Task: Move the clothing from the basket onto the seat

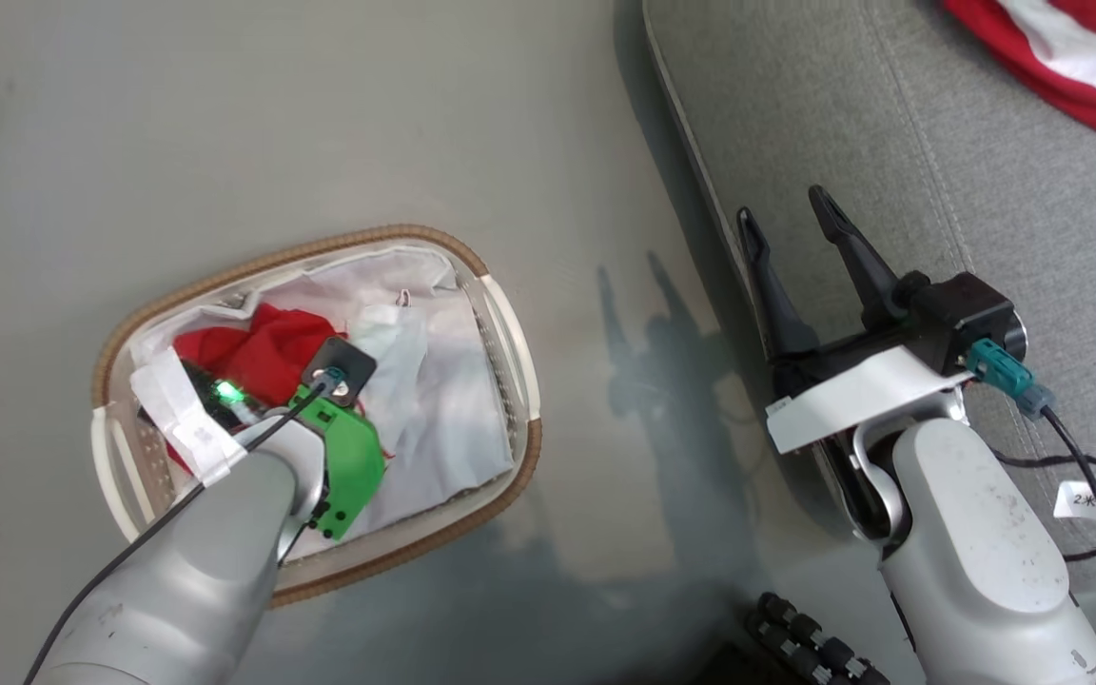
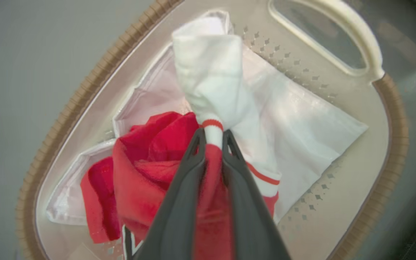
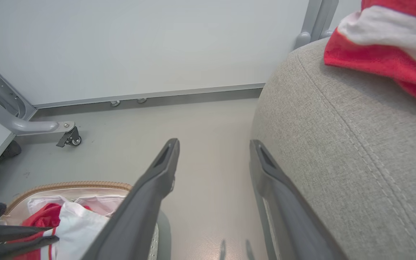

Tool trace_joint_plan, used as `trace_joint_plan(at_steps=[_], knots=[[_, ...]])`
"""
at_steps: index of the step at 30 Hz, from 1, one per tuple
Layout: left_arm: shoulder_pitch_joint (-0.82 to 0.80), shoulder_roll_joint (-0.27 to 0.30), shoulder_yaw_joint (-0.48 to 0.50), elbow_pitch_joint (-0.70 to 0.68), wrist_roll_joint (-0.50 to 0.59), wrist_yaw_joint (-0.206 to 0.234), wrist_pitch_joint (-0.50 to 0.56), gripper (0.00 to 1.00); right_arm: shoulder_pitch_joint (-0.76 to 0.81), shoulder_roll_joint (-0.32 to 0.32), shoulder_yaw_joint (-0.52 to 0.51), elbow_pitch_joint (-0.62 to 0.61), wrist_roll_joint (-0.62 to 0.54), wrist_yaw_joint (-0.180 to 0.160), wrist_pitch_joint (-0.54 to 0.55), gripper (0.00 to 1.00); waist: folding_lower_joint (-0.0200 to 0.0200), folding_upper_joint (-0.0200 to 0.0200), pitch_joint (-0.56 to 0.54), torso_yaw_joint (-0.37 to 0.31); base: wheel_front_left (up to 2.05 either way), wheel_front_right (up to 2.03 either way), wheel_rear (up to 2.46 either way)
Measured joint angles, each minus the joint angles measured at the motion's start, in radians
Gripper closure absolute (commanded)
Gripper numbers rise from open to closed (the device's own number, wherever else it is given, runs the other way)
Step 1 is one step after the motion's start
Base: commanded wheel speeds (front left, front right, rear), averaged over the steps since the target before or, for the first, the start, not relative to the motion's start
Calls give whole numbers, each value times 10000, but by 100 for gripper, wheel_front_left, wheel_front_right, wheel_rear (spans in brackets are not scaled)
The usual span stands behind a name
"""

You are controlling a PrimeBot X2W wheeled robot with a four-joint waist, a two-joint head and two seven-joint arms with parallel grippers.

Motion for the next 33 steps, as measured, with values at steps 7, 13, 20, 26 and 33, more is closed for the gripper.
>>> trace_joint_plan(at_steps=[7, 13, 20, 26, 33], knots=[[35, 203, -767, -1302, -679, 0, -965, 100, 644, 2, -477, 286, -403, 0, 0, 0, 0, 0, -1082, 300, 0, 0, 0], [-115, 481, -1112, -2326, -865, 0, -1684, 100, 1354, 2, -744, 570, -742, 0, 0, 0, 0, 0, -2236, 569, 0, 0, 0], [-421, 763, -1129, -3839, -740, -2, -2105, 100, 2042, 6, -897, 713, -1179, 0, 0, 0, 0, 0, -3716, 848, 0, 0, 0], [-964, 999, -1116, -5116, -690, -2, -2178, 100, 2296, 2, -922, 809, -1499, 0, 0, 0, -1, 0, -4887, 1058, 0, 0, 0], [-1833, 1262, -1026, -5530, -796, -2, -2044, 100, 2298, -2, -581, 876, -1628, 0, 0, 0, -1, 0, -5824, 1194, 0, 0, 0]])
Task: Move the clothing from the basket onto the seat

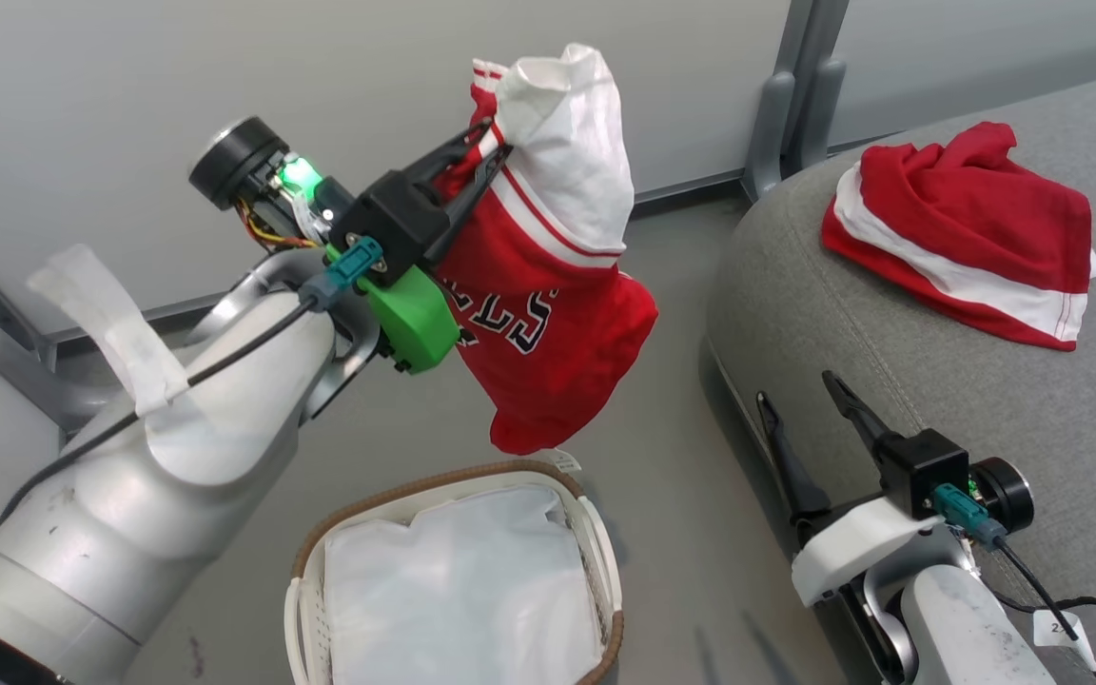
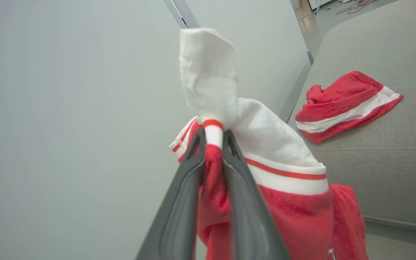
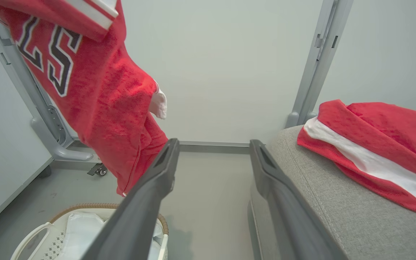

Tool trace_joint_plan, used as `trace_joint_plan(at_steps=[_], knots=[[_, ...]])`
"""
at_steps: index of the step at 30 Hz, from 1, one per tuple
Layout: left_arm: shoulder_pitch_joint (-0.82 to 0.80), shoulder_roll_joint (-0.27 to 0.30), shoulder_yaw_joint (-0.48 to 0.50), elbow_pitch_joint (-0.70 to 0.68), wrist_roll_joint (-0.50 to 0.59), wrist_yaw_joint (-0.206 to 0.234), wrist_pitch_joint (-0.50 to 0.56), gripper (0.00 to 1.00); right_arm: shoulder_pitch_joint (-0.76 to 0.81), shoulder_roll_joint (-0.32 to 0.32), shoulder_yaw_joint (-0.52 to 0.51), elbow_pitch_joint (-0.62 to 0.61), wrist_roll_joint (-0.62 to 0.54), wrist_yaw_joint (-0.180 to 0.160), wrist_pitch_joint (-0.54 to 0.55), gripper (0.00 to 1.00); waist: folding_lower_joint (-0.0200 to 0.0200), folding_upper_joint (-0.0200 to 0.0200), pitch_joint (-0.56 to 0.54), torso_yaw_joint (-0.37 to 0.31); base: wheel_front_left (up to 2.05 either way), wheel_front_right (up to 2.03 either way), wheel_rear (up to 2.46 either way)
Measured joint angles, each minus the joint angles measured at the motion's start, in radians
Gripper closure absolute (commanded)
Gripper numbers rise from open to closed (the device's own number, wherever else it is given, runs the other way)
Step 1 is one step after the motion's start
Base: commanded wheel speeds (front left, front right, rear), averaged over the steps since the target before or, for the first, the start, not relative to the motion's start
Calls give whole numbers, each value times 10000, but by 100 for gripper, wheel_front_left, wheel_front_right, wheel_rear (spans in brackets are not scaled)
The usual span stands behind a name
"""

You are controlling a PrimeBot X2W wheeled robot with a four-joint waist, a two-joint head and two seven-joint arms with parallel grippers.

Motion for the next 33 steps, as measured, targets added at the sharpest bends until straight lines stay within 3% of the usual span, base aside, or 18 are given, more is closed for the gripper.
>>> trace_joint_plan(at_steps=[18, 33], knots=[[-1651, -71, -424, -117, -479, -2, -17, 100, -734, 4, 1822, 318, 203, 0, 0, 0, 0, 0, -629, 183, 0, 0, 0], [-2174, -527, -1191, -1032, -784, -2, -159, 100, -2434, -238, 2784, 1960, 485, 0, 0, 0, 0, 0, -639, 857, 0, 0, 0]])
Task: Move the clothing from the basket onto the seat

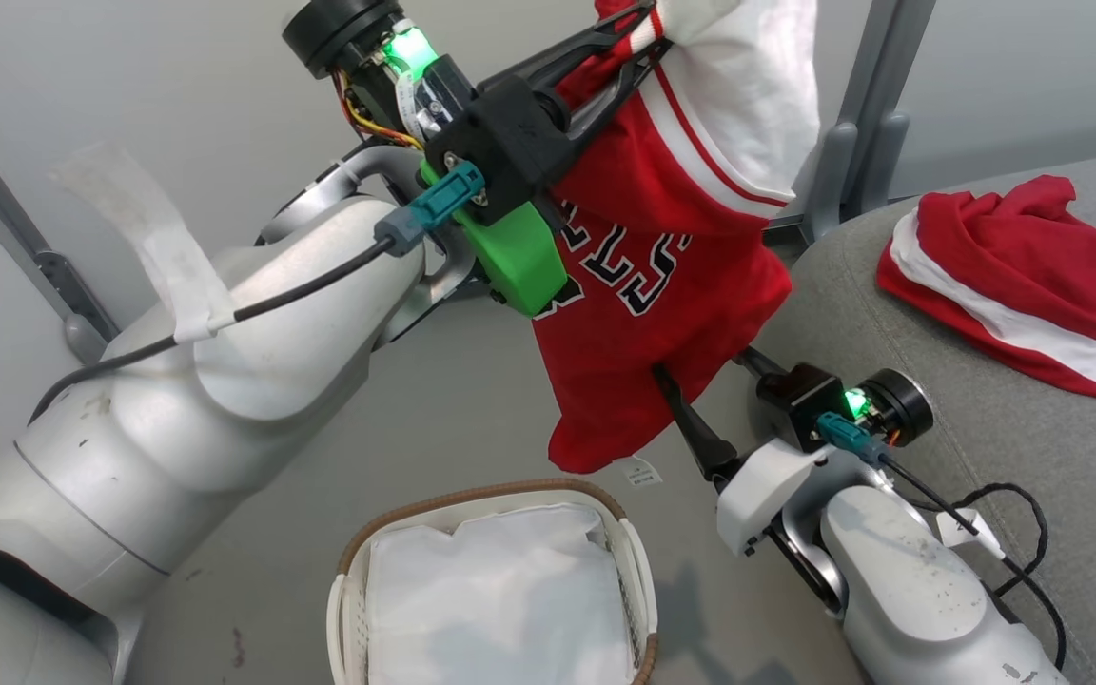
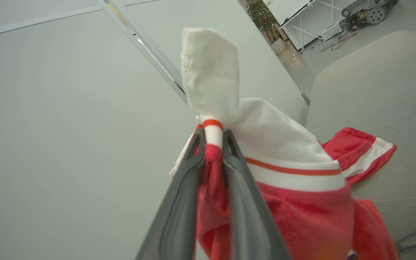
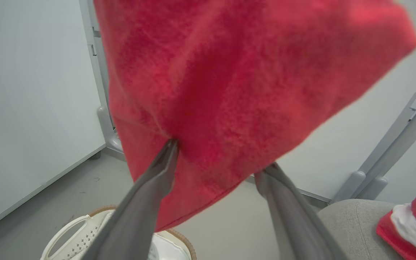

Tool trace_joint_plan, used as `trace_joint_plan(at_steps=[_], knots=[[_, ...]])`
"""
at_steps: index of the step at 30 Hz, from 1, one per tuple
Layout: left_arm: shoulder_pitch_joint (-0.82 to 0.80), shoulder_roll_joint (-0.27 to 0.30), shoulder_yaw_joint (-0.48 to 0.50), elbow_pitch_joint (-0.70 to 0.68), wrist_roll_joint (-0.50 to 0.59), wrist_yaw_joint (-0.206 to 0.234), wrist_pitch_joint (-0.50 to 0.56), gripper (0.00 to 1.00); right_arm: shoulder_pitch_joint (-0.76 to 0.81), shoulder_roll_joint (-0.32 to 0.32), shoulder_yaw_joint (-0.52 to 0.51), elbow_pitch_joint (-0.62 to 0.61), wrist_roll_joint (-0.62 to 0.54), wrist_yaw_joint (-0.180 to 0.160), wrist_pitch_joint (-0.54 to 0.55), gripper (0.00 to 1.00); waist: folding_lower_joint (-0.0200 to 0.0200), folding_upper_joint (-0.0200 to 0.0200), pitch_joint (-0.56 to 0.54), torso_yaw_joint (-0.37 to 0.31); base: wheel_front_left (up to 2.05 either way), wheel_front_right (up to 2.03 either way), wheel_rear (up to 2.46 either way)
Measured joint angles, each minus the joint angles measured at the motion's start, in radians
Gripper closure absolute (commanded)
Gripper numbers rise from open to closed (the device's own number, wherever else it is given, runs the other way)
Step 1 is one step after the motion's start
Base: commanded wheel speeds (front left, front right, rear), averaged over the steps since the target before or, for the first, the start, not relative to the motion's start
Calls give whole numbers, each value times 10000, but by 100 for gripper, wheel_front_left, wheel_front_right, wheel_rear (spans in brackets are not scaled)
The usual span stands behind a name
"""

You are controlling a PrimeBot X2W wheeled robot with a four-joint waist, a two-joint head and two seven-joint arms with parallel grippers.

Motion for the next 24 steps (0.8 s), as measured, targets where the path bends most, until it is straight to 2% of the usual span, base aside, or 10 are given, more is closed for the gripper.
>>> trace_joint_plan(at_steps=[7, 9, 10, 11, 12, 13, 24], knots=[[53, -13, -127, -230, -247, 0, -21, 100, -569, -98, 719, -362, 431, 0, 0, 0, 0, 0, -63, 138, 0, 0, 0], [268, 15, -117, -157, -341, 4, -23, 100, -690, -104, 723, -662, 470, 0, 0, 52, 0, 0, -85, 135, 0, 0, 0], [369, 31, -107, -127, -393, 17, -23, 100, -692, -92, 729, -744, 470, 2, 0, 63, 0, 0, -91, 131, 0, 0, 0], [446, 36, -96, -104, -420, 42, -23, 100, -692, -82, 738, -780, 468, 2, 0, 79, 0, 0, -95, 129, 0, 0, 0], [538, 44, -63, -63, -483, 50, -23, 100, -692, -77, 757, -842, 449, 2, 0, 85, 0, 0, -97, 127, 0, 0, 0], [619, 54, -31, -21, -531, 81, -23, 100, -692, -73, 763, -890, 408, 0, 0, 98, 0, 0, -96, 125, 0, 0, 0], [1405, 324, 502, 546, -918, 286, -35, 100, -664, -102, 702, -1160, 286, 0, 0, 100, 0, 0, -11, 38, 0, 0, 0]])
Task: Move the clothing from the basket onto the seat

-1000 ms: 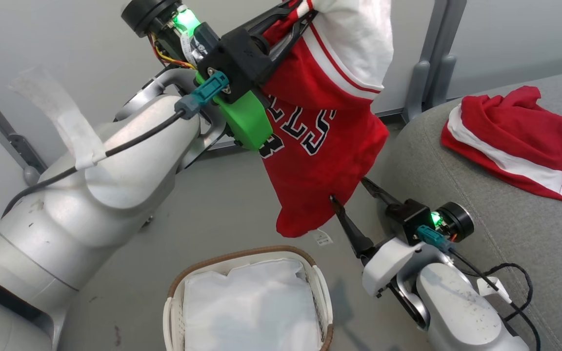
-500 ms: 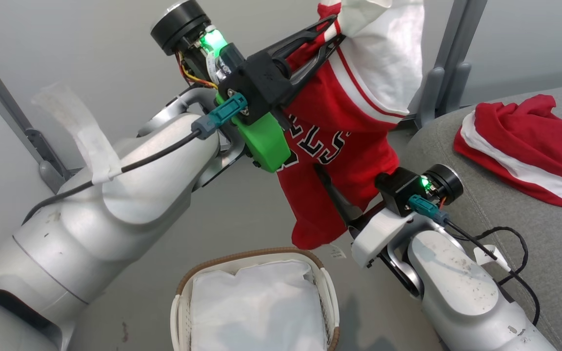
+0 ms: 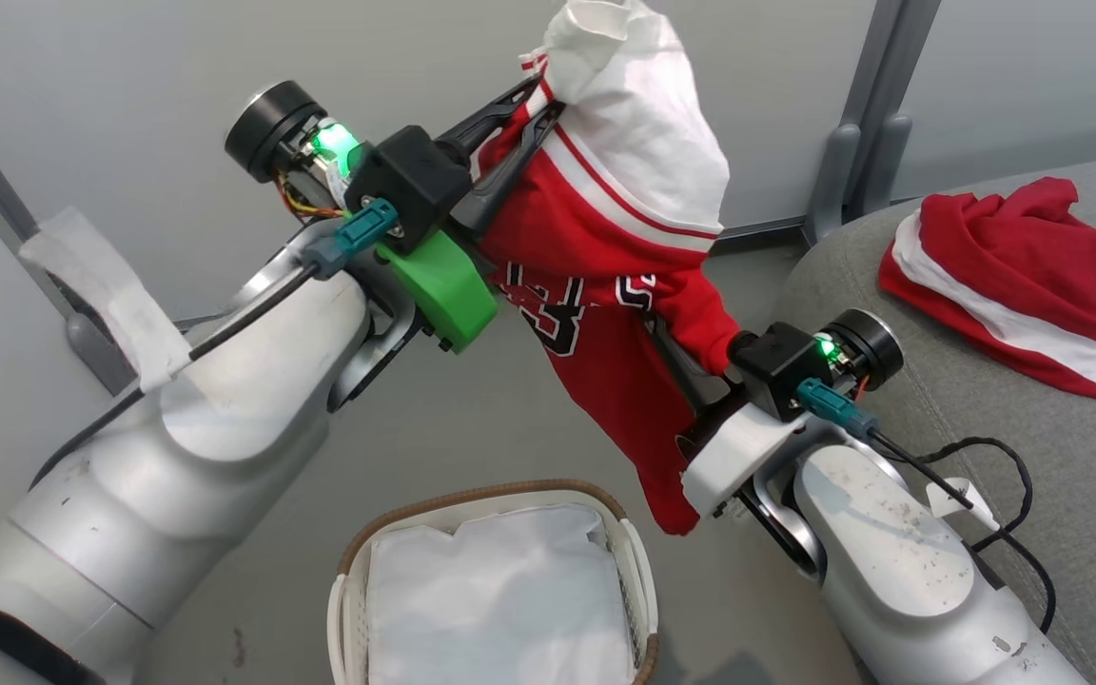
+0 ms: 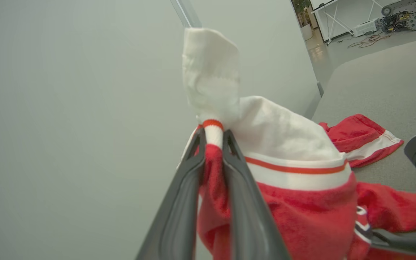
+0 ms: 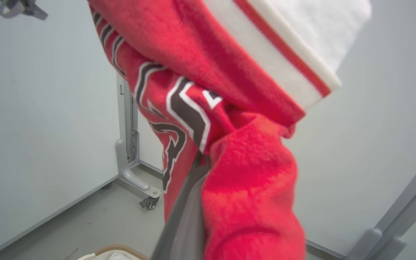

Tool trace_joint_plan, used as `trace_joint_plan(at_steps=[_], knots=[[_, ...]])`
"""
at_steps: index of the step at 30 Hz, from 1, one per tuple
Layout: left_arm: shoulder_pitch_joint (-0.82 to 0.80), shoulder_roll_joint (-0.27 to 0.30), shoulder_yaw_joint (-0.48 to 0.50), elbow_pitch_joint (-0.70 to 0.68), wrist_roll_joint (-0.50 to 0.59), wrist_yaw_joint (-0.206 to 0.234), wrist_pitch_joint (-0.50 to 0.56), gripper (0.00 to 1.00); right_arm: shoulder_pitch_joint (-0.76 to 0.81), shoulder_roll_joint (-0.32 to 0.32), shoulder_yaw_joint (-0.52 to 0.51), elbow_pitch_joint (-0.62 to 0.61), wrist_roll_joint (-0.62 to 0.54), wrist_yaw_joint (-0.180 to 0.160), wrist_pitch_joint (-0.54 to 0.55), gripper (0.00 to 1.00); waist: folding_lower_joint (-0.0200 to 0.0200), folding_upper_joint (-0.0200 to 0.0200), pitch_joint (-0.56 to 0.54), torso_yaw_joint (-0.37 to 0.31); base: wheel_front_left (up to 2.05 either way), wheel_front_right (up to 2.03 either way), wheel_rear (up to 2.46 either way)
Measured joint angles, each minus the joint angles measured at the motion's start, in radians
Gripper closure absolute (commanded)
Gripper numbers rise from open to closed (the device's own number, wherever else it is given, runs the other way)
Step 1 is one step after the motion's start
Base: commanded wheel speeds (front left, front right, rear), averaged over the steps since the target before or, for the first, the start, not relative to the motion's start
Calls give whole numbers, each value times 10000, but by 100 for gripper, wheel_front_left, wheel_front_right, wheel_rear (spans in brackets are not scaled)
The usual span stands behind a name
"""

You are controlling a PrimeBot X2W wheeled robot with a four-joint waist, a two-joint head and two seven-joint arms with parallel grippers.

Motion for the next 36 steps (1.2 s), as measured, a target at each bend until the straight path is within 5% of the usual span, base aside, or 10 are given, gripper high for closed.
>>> trace_joint_plan(at_steps=[3, 4, 7, 19, 36], knots=[[349, 27, 314, 176, -165, 127, 0, 100, 2, 10, -17, -58, -29, 2, 0, 100, 0, 0, 23, -27, 0, 0, 0], [493, 27, 431, 205, -207, 182, 0, 87, 2, 13, -25, -86, -50, 2, 0, 100, 0, 0, 32, -32, 0, 0, 0], [1132, 12, 913, 221, -326, 384, -2, 0, 0, 17, -163, -232, -84, 2, 0, 100, 0, 0, 75, -46, 0, 0, 0], [5037, -508, 3243, -23, -33, 874, -15, 0, 36, -82, -466, -721, -270, 2, 0, 100, 0, 0, 226, -187, 0, 0, 0], [7957, -1958, 5741, -435, 1693, 50, -15, 0, 600, -251, -1287, -851, -596, 2, 0, 100, 0, 0, 492, -325, 0, 0, 0]])
